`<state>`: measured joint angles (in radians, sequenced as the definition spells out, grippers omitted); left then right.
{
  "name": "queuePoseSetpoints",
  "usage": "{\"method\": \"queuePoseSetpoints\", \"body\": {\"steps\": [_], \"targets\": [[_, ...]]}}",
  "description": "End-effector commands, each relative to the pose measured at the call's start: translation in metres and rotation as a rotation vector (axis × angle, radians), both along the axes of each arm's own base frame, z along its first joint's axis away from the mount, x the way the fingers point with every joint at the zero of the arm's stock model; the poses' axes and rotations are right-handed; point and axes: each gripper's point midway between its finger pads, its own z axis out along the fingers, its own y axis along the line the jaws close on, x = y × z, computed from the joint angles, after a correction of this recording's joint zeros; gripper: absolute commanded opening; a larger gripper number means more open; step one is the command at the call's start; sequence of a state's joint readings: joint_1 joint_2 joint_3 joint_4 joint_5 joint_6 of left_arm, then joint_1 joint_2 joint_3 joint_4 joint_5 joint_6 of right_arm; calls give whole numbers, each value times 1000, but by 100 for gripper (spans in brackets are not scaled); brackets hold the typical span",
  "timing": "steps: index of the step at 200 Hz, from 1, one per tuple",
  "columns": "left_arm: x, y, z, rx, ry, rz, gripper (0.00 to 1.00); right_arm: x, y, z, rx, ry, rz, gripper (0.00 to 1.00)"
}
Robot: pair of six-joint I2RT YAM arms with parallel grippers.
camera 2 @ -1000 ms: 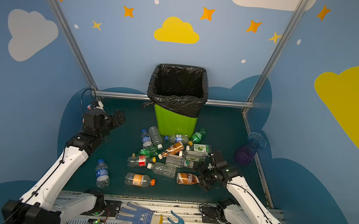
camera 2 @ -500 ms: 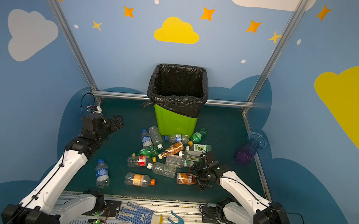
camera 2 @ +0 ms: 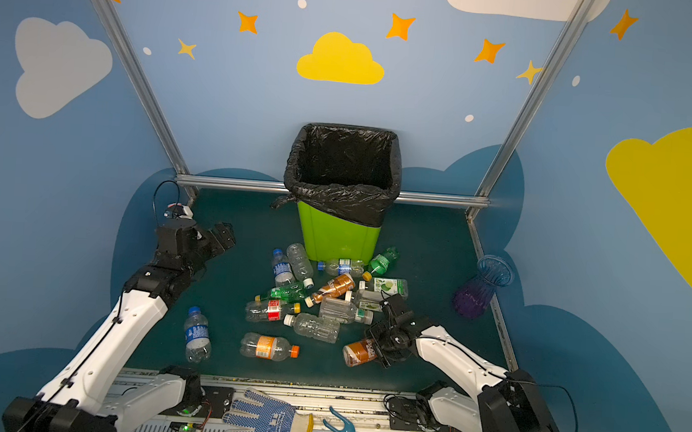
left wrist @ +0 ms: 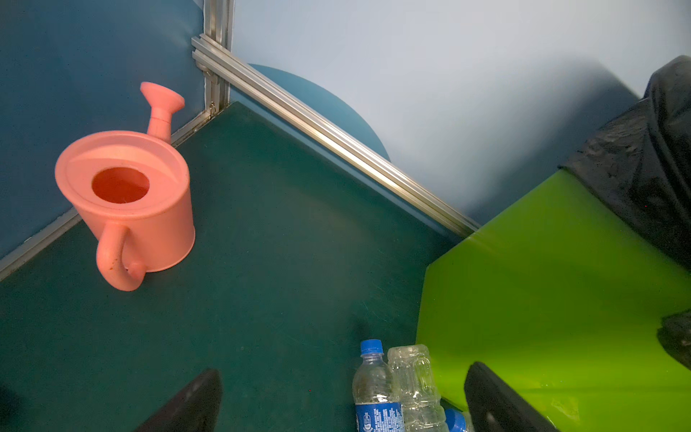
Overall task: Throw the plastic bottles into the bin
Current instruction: 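Lift the Nescafe bottle with the right gripper and drop it into the bin, then draw the open right gripper back from the bin toward the table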
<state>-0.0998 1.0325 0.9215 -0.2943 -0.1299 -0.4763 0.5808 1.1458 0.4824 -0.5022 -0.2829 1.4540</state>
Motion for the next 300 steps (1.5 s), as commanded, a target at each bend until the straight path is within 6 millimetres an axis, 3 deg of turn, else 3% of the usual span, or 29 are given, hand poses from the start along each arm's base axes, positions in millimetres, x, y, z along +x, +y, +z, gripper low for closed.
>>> {"method": "queuePoseSetpoints", "body": {"steps": [1, 36, 69, 85, 101, 119, 130, 144, 156, 169, 182, 203, 208, 211, 215, 217, 221, 223, 228, 247, 257, 267, 300], "targets": [[-5, 8, -7, 12, 23, 38, 100, 6, -8, 2, -60, -41, 19, 59], [-9, 17, -13, 18, 39, 77, 100, 38, -9, 56, -107, -244, 96, 49], [-11, 24, -23, -2, 63, 107, 100, 64, -28, 155, -227, -497, 155, 50], [-12, 26, -28, -6, 73, 119, 100, 81, -46, 225, -331, -694, 175, 50], [-12, 28, -31, -6, 79, 130, 100, 102, -60, 307, -443, -937, 204, 51], [-13, 30, -34, -6, 90, 136, 100, 118, -79, 416, -575, -1217, 191, 54], [-14, 31, -37, -3, 98, 145, 100, 125, -84, 472, -611, -1371, 166, 56], [-16, 32, -40, -6, 107, 153, 100, 127, -90, 531, -619, -1547, 103, 55], [-17, 32, -44, -10, 118, 157, 100, 132, -89, 565, -609, -1663, 67, 55], [-20, 33, -45, -10, 127, 163, 100, 150, -81, 580, -570, -1722, 58, 56], [-23, 35, -48, -11, 137, 176, 100, 180, -56, 578, -452, -1729, 102, 56], [-28, 37, -54, -15, 149, 194, 100, 250, 10, 542, -238, -1643, 274, 56], [-29, 38, -54, -14, 151, 197, 100, 271, 30, 521, -193, -1584, 339, 57], [-30, 38, -55, -15, 154, 200, 100, 275, 39, 522, -166, -1578, 372, 59], [-31, 38, -55, -14, 154, 202, 100, 288, 57, 501, -139, -1527, 438, 61], [-31, 39, -56, -13, 157, 205, 100, 292, 63, 504, -124, -1535, 459, 62], [-33, 40, -57, -11, 163, 208, 100, 301, 74, 487, -117, -1485, 508, 63], [-33, 41, -57, -10, 163, 211, 100, 298, 75, 494, -118, -1497, 511, 64], [-35, 41, -57, -6, 169, 214, 100, 305, 81, 486, -136, -1483, 529, 68], [-44, 46, -54, 16, 182, 228, 100, 304, 71, 505, -174, -1536, 479, 86], [-49, 49, -53, 24, 178, 240, 100, 294, 64, 529, -200, -1614, 445, 89], [-52, 51, -50, 25, 174, 250, 100, 275, 54, 558, -223, -1736, 382, 92], [-63, 52, -47, 18, 191, 263, 100, 214, 32, 597, -218, -1860, 344, 95]]}}
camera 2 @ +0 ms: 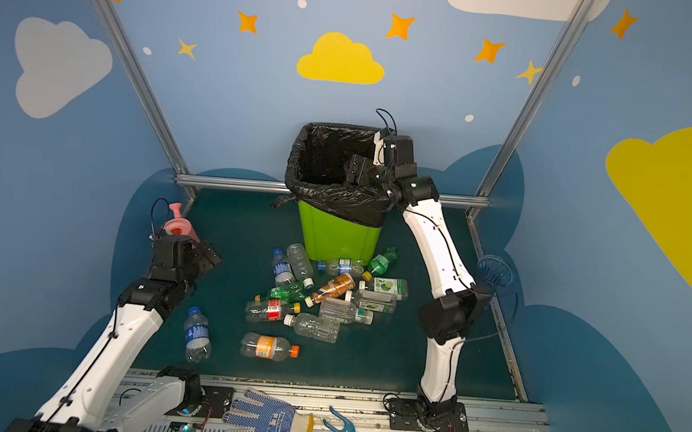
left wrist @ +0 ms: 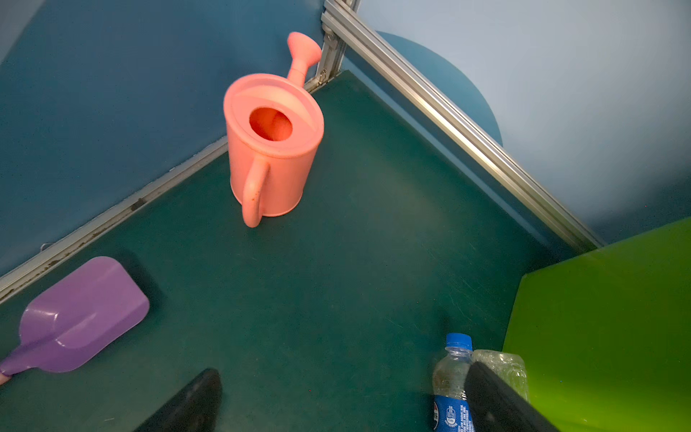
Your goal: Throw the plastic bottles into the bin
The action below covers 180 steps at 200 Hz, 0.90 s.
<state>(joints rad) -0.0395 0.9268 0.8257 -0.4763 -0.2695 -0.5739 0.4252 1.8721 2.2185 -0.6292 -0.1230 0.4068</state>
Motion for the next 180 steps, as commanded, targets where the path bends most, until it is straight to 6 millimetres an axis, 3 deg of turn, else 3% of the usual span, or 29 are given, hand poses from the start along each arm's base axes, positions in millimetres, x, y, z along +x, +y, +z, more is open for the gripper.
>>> {"method": "queuePoseSetpoints", "body": {"steps": [1, 29, 64, 106, 125, 153, 180], "targets": [[-14, 6, -3, 8, 46, 34, 100, -114, -50, 206, 206, -525, -2, 95], [-31, 12, -14, 16, 137, 73, 100, -140, -64, 205, 233, -572, -1, 95], [-55, 13, -33, 11, 254, 92, 100, -143, -95, 169, 211, -541, -71, 95], [-79, 7, -74, -60, 434, 129, 100, -125, -150, 99, 209, -393, -205, 96], [-88, 4, -96, -81, 496, 136, 100, -119, -172, 58, 208, -304, -247, 96], [-99, 6, -120, -70, 574, 152, 100, -120, -205, 8, 202, -193, -321, 96], [-108, 9, -133, -64, 638, 190, 100, -126, -233, -27, 236, -114, -388, 96]]}}
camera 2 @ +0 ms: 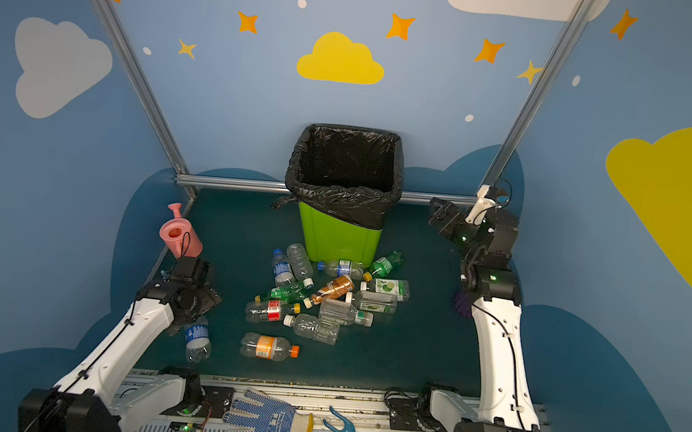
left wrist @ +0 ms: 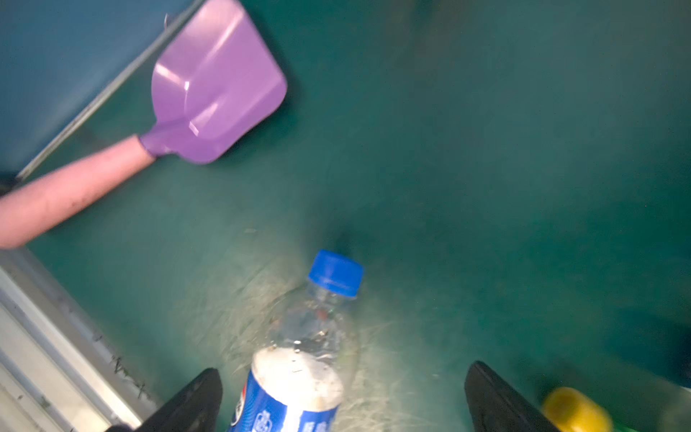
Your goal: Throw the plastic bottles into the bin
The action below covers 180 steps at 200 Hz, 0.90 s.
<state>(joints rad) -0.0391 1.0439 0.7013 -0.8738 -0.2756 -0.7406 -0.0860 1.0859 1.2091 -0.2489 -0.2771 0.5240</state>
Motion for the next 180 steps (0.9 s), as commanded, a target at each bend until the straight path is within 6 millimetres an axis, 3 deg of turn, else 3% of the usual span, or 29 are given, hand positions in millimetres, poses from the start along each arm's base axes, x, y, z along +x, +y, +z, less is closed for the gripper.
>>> {"method": "queuePoseSetpoints", "body": {"steps": [1, 29, 46, 70, 96, 123, 180], "targets": [[-11, 4, -7, 7, 53, 51, 100, -18, -9, 2, 60, -21, 6, 96], [-10, -3, -16, -35, 81, 50, 100, -23, -27, -25, 125, 33, -44, 96], [-12, -13, -32, -91, 108, 25, 100, -25, -34, -37, 154, 57, -56, 96], [-22, -27, -59, -176, 159, 37, 98, -26, -40, -43, 180, 75, -72, 96], [-18, -33, -70, -207, 162, 22, 94, -28, -44, -40, 188, 69, -80, 96], [-5, -36, -69, -224, 116, 3, 84, -28, -44, -44, 203, 80, -84, 96], [31, -48, -57, -283, -22, -44, 51, -28, -46, -48, 223, 92, -93, 96]]}}
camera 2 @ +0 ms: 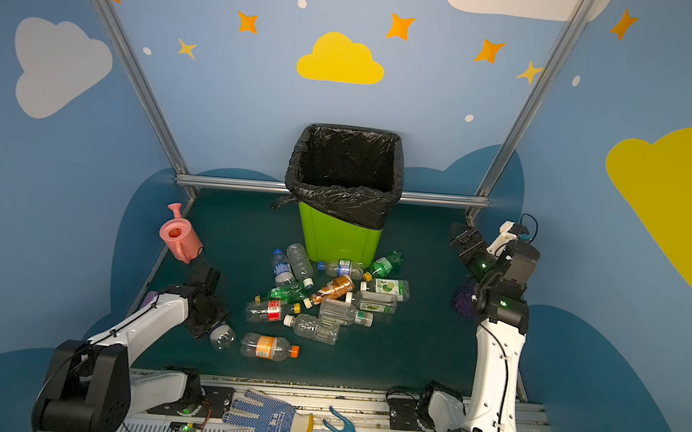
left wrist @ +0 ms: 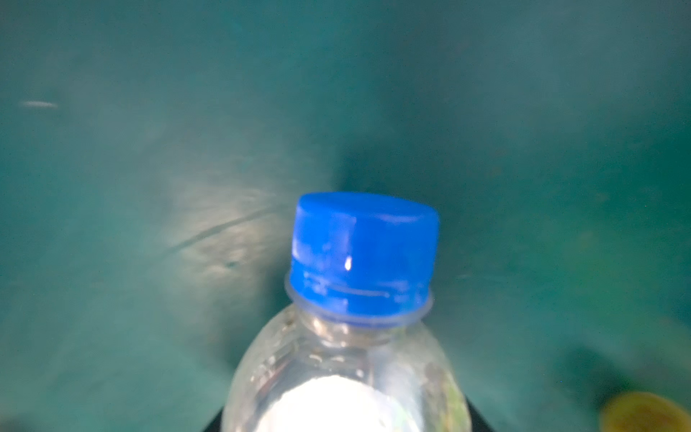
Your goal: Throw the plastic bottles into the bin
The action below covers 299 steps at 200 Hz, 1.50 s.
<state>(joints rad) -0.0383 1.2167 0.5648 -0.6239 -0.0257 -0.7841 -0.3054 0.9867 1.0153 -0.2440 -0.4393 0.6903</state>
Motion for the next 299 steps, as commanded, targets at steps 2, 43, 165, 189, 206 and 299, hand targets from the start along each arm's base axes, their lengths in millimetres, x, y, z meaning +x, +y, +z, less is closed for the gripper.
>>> {"method": "queuePoseSetpoints", "body": {"steps": [2, 43, 165, 189, 206, 299], "targets": [[25, -6, 12, -34, -92, -17, 50, -2, 1, 7, 6, -24, 3, 96], [81, -8, 95, -24, -361, -51, 45, 2, -1, 5, 17, -16, 0, 96], [242, -101, 571, -5, -1542, -363, 51, -21, -14, 3, 51, 3, -70, 96], [292, -217, 537, -152, -1436, -601, 58, -20, -6, 2, 101, -3, -31, 96], [286, -257, 547, -227, -1510, -665, 73, -20, 0, 0, 113, 20, 6, 96], [200, -270, 604, -13, -1716, -776, 100, -46, 24, -76, 158, 238, 49, 96]]}}
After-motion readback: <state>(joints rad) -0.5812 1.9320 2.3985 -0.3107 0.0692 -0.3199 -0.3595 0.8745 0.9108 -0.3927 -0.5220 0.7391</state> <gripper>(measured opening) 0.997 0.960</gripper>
